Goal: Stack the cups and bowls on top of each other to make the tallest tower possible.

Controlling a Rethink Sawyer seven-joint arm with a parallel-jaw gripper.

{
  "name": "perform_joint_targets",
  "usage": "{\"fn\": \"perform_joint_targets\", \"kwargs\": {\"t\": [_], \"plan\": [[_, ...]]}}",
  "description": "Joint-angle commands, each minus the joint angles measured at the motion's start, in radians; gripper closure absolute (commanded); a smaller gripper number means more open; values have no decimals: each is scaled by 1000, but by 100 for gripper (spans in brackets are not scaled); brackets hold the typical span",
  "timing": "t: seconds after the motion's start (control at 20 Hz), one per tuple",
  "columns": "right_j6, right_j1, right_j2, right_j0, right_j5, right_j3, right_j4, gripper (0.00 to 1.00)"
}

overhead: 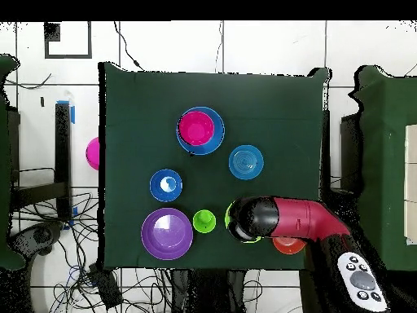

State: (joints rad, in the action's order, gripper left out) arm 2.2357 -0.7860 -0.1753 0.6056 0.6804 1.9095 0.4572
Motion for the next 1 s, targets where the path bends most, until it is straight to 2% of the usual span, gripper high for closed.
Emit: {"fn": "perform_joint_targets", "kwargs": {"t": [0.05,0.65,0.7,0.85,0.9,1.0], "plan": [[-106,88,-141,3,-30,11,-27,0],[-61,173,-212,12,-98,-32,-55,0],[-54,220,-205,0,-107,-70,-44,0],[-55,247,-210,2,-117,-95,-33,0],[-42,220,-205,15,-165,-23,-15,0],[-49,234,-203,22,-180,-30,2,0]]}}
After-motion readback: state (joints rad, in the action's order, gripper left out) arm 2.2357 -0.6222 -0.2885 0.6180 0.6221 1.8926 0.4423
